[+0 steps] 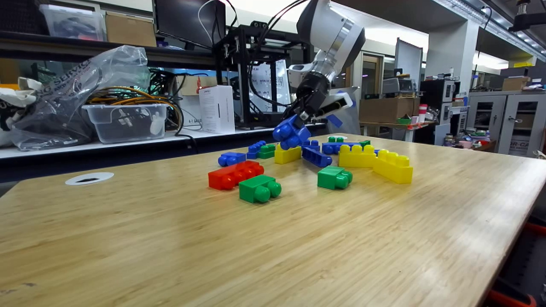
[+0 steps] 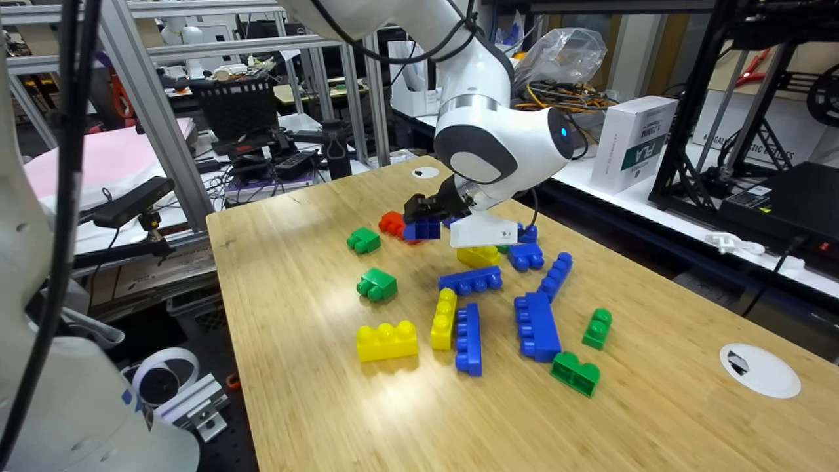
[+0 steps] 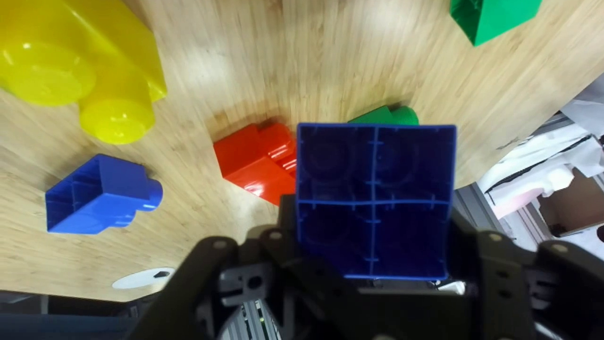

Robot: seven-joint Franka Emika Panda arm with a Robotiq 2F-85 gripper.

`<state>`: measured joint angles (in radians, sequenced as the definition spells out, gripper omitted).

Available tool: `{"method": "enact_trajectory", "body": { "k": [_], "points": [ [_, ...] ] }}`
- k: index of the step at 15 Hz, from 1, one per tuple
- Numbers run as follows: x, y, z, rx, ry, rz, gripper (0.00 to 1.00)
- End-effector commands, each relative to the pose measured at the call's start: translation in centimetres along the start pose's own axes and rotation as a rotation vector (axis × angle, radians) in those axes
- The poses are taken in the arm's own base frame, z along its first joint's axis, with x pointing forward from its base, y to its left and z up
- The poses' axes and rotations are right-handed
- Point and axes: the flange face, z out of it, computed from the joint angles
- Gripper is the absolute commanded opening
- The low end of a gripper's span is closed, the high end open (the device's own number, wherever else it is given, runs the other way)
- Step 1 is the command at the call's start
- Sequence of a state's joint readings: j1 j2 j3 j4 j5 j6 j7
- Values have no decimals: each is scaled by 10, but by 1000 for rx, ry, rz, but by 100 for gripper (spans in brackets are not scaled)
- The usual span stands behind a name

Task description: Flip the upside down blue block on the table.

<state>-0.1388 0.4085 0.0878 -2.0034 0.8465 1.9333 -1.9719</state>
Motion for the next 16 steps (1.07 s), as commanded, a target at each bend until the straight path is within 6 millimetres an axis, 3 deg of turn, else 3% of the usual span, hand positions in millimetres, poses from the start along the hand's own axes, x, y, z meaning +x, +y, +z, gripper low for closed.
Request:
{"method": "enact_trajectory", "body": {
  "k": [1, 9, 16],
  "points": [
    [-7, 3, 2, -39, 86, -51, 44],
    [-38, 14, 30, -35, 179, -124, 44],
    [-43, 15, 37, -20, 194, -167, 44]
  ]
}}
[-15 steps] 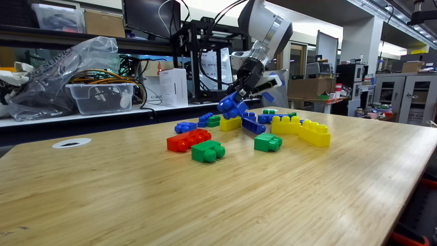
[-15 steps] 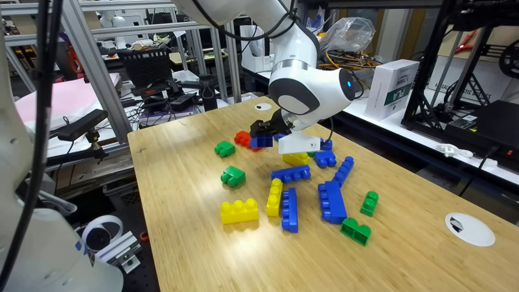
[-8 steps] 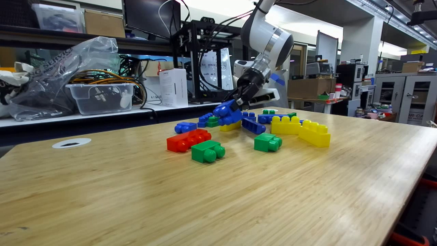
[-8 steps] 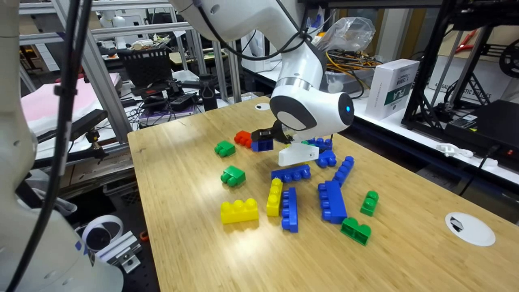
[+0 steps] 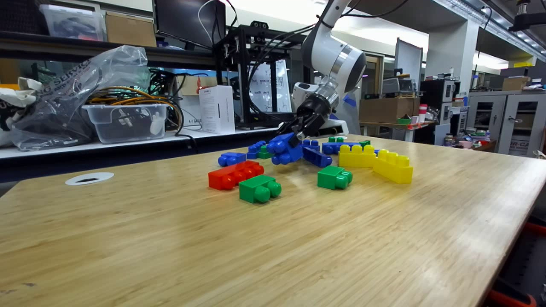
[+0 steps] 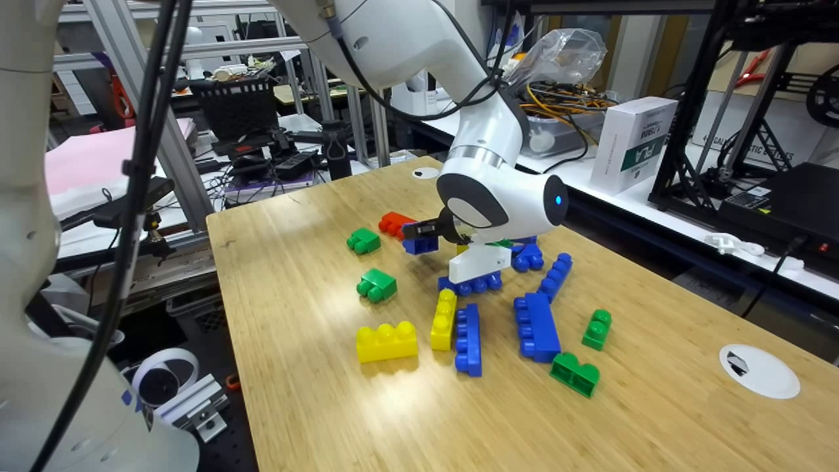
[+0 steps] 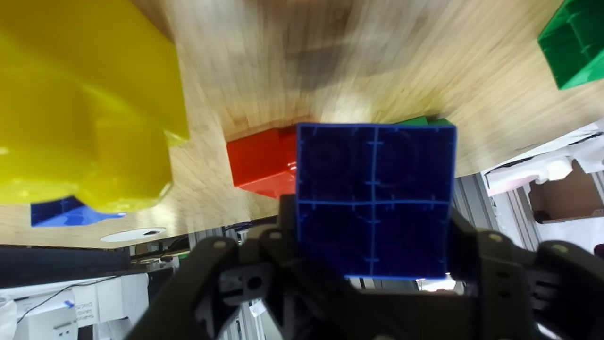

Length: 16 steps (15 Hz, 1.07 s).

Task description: Flip the upside down blue block on the table.

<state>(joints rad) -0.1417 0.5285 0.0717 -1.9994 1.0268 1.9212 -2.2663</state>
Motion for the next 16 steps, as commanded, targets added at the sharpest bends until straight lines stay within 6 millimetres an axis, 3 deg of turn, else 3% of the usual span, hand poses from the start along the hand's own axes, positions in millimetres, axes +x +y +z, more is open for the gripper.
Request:
{"method": "enact_trajectory", "body": {
  "k": [1, 9, 16],
  "points": [
    [0, 2, -2, 0, 30, -43, 44],
    [-1, 5, 6, 36, 39, -90, 44],
    [-15, 11, 15, 50, 25, -91, 44]
  ]
}}
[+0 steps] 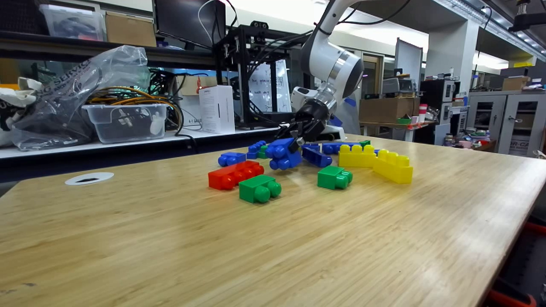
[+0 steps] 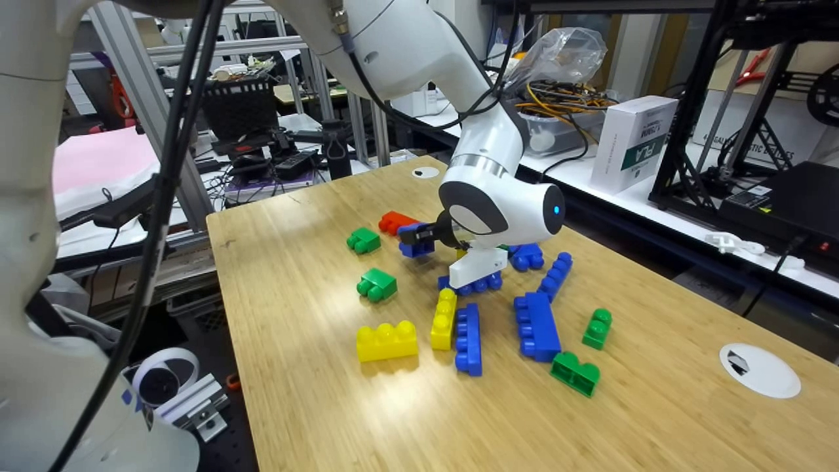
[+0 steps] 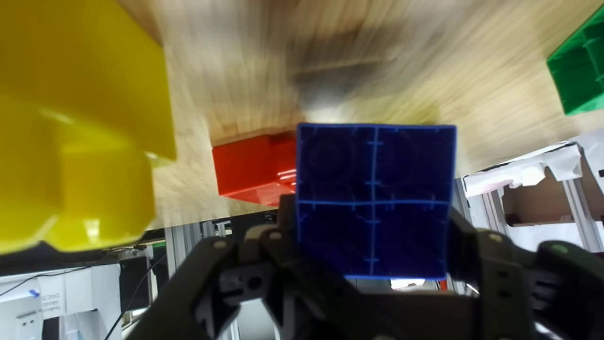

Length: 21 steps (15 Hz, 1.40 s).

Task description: Flip the upside down blue block on the table.

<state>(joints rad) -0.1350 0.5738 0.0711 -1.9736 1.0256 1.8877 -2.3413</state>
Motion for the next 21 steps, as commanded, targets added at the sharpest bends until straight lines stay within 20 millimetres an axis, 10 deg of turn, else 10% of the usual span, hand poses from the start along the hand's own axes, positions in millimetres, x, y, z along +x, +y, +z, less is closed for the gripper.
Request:
{"method": "enact_trajectory", "body": {
  "k": [1, 3, 4, 6, 15, 21],
  "points": [
    [-8, 9, 1, 12, -3, -29, 44],
    [-11, 12, 2, 14, -5, -26, 44],
    [-12, 13, 3, 16, -10, -28, 85],
    [-13, 15, 3, 19, -19, -30, 97],
    [3, 12, -14, -14, -123, -29, 100],
    [66, 4, -25, -56, -269, -53, 100]
  ]
}}
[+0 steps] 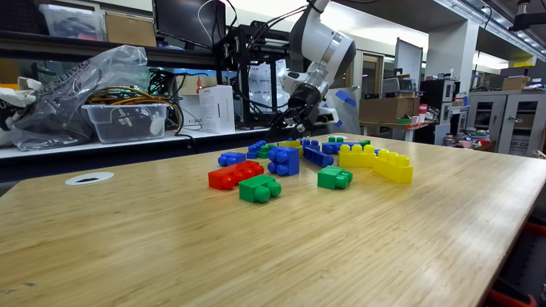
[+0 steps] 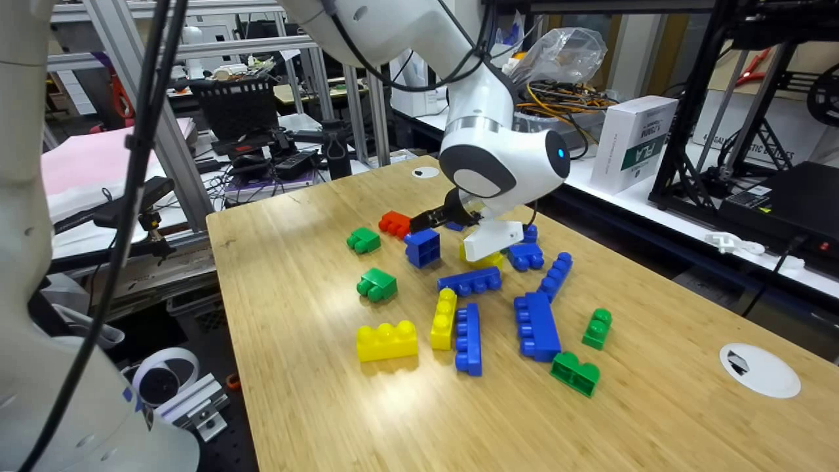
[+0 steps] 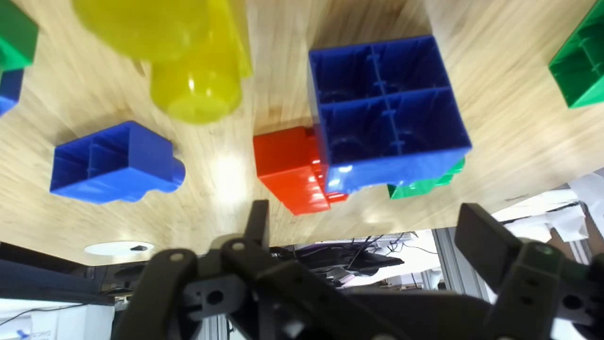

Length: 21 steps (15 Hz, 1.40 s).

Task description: Flip the upside down blue block on the table.

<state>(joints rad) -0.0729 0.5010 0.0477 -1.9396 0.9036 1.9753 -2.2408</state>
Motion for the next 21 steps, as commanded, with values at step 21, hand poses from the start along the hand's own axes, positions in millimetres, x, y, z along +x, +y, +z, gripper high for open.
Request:
{"method": "enact_trajectory", "body": {
  "k": [21],
  "points": [
    [122, -29, 35, -80, -638, -45, 100]
  ]
}}
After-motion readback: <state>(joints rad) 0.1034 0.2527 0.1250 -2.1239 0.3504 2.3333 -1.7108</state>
